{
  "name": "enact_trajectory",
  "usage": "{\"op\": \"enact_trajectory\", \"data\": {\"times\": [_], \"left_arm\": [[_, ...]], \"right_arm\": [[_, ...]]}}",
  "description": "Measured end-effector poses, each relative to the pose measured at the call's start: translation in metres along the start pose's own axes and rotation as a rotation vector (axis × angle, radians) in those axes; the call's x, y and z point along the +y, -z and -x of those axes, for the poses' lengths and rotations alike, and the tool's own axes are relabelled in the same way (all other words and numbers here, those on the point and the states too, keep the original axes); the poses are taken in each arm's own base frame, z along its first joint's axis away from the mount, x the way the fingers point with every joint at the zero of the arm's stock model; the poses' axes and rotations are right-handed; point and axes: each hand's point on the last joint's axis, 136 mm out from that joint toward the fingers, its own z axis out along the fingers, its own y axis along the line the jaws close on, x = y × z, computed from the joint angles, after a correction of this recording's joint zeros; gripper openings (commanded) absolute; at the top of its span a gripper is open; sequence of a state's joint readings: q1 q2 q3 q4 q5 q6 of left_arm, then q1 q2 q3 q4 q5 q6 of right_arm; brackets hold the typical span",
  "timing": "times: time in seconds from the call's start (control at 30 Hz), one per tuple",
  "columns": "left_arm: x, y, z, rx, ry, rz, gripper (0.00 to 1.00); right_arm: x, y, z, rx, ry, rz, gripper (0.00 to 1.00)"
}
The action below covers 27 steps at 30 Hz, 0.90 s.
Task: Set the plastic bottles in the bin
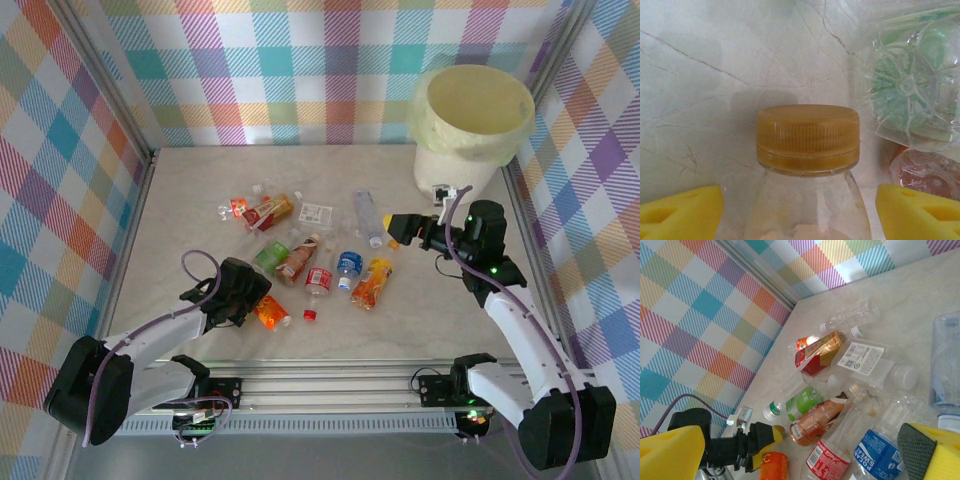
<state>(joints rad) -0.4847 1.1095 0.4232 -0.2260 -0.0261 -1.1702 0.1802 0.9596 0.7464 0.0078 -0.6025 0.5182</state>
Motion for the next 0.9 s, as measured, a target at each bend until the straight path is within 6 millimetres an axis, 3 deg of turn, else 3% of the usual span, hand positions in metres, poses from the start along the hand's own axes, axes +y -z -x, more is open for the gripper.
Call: {"op": "enact_trajectory", "data": {"times": [0.63,0.77,0.9], "left_arm": [[0.004,-0.003,-0.001,-0.002,-0.086,-0.003,0.51],[-0.023,0.014,0.004,-0.032,-0.163,-0.124,0.49],[-0.081,0.064,0.017,-0.115,-0.277,-0.323,0.48]], "right_arm": [[-0.015,-0.017,-0.008,0.033,-0.047,-0.032,1.0],[-0.013,-0.018,-0.01,0.038,-0.045,-0.027,1.0],[-0.007,-0.02,-0.013,0.051,-0.037,-0.01,1.0]]}}
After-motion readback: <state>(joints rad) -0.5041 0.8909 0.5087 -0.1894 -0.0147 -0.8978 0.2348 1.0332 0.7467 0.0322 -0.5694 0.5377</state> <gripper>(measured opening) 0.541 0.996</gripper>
